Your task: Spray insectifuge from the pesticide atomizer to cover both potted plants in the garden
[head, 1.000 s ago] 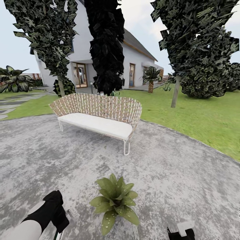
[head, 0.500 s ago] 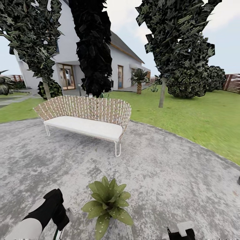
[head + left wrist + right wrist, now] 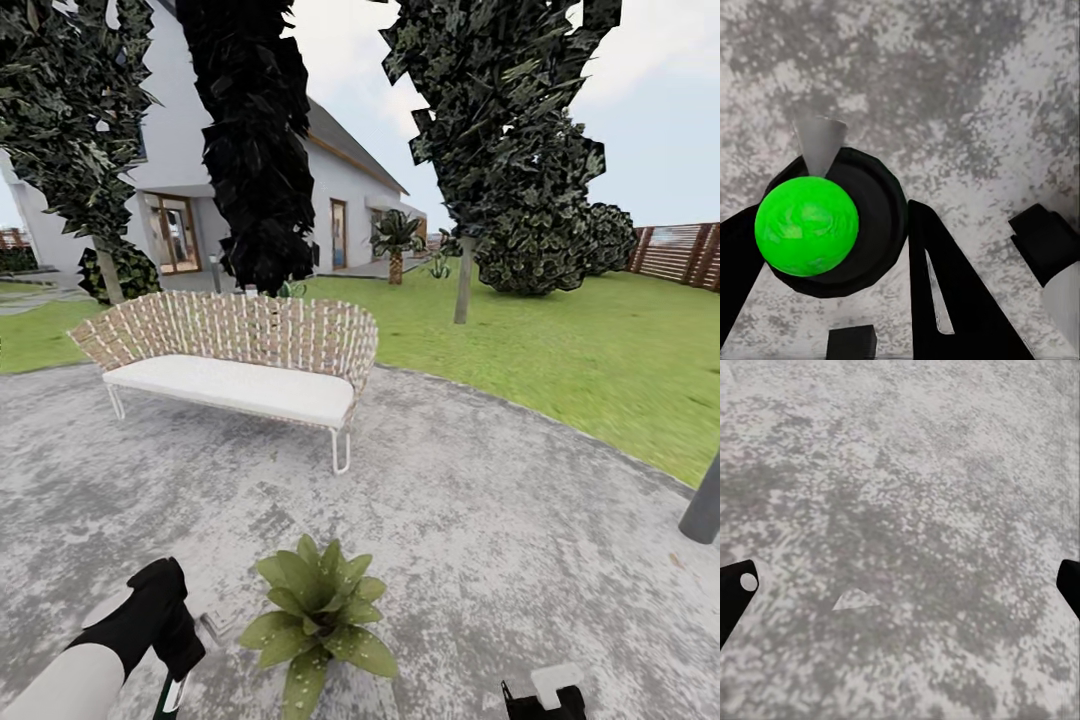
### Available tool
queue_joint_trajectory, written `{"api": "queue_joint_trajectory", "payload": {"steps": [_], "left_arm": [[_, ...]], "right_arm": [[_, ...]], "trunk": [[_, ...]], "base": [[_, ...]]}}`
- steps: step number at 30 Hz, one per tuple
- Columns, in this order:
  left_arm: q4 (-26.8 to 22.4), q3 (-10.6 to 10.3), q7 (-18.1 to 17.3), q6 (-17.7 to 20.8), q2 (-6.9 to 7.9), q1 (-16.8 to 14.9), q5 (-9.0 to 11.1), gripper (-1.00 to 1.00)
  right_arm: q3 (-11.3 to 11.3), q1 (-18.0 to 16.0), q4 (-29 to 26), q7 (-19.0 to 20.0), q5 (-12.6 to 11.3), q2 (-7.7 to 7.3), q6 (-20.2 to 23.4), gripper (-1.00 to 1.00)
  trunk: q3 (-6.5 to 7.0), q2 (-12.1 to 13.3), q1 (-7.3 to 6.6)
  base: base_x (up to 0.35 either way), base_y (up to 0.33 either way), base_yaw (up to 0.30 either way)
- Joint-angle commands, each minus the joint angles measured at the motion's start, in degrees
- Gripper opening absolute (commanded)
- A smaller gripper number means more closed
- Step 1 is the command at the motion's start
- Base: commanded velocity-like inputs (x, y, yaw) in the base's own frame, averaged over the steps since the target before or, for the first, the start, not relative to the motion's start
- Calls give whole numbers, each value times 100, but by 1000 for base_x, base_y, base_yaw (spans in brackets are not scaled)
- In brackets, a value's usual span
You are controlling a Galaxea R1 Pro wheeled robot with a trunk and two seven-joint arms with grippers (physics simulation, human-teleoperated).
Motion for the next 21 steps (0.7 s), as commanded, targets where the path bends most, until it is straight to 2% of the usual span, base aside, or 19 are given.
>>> {"api": "queue_joint_trajectory", "payload": {"steps": [1,8,11,17,21], "left_arm": [[10,13,-31,41,-5,-1,-23,-100],[37,23,-24,34,-46,-1,-19,-100],[41,23,-3,25,-84,54,-28,-100],[35,23,14,15,-86,231,-17,-100],[38,31,13,15,-78,257,-18,-100]], "right_arm": [[-30,-5,7,-20,62,-1,-23,100],[-37,-5,5,-25,57,-10,-23,100],[-38,-5,0,-27,55,-8,-23,100],[-38,-5,7,-28,55,-3,-23,100],[-38,-5,3,-28,55,-2,-23,100]], "trunk": [[-6,-3,-1],[-6,-3,-1],[-6,-3,-1],[-6,-3,-1],[-6,-3,-1]], "base": [[16,302,-2],[135,260,0],[53,39,-20],[5,4,-199],[-4,4,-51]]}}
